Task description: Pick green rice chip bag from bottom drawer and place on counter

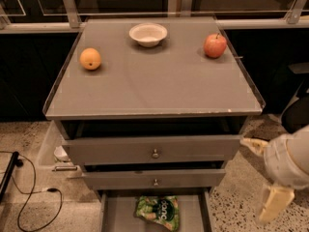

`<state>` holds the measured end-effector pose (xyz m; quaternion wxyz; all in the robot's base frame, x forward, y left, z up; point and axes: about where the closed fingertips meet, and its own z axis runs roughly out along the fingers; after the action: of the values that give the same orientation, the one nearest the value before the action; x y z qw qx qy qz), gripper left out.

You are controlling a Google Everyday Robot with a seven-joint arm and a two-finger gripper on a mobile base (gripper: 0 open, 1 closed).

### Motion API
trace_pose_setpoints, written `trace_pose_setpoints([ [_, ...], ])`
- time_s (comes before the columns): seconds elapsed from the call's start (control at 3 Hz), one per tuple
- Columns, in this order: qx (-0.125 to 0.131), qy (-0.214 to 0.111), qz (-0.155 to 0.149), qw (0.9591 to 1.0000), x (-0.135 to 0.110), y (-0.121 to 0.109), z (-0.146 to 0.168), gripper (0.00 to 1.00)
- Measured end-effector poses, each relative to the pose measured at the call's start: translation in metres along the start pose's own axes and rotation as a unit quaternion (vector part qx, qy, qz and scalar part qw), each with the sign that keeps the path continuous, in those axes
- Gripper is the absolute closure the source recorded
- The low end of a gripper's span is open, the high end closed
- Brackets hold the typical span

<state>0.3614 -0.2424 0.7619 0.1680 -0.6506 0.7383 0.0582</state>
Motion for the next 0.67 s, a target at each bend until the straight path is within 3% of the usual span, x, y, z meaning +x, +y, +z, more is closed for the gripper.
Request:
trace_pose_setpoints([
  [0.33,-0.038,-0.001,0.001,0.9993,0.0147,0.024,0.0473,0.0],
  [0.67,-0.039,0.0,0.001,0.9992,0.0146,0.0255,0.0466,0.0],
])
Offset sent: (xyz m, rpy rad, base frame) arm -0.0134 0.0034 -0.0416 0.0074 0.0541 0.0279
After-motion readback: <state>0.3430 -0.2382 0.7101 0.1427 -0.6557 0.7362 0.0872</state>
